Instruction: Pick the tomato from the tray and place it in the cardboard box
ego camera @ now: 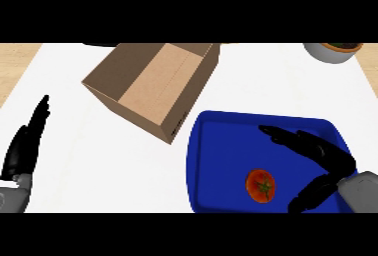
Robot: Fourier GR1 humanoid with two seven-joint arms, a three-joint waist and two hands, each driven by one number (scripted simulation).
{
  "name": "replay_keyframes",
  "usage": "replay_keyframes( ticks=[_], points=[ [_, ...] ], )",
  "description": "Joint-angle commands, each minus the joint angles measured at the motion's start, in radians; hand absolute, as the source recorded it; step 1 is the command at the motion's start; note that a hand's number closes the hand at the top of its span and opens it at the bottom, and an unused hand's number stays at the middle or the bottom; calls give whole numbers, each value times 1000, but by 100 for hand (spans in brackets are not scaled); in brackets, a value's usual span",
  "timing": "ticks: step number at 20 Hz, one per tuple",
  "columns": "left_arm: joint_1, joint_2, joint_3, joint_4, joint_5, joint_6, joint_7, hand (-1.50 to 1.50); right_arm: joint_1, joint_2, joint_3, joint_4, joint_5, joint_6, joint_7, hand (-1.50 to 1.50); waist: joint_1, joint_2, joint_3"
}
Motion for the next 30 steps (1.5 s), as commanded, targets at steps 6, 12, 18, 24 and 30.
replay_keyframes(
  ticks=[6, 12, 18, 24, 30],
  points=[
    [-35, -2, -4, 35, -26, -2, 16, 0, -173, -76, 94, 195, 377, -172, -295, -150, 6, -4, -5],
    [9, 21, 25, 23, -19, -20, 1, 0, -233, -95, 178, 242, 565, -265, -259, -150, -9, -16, -7],
    [-35, -2, 51, 93, -27, -37, 1, 0, -268, -9, 256, 218, 732, -253, -113, -150, -36, -17, -9],
    [11, -9, 66, -41, -52, -40, 92, 0, -239, 49, 217, 235, 868, -271, -52, -150, -36, -20, -8],
    [-7, -41, 97, -34, -101, -45, 90, 0, -187, 72, 146, 142, 937, -191, -56, -150, -42, -20, -9]
  ],
)
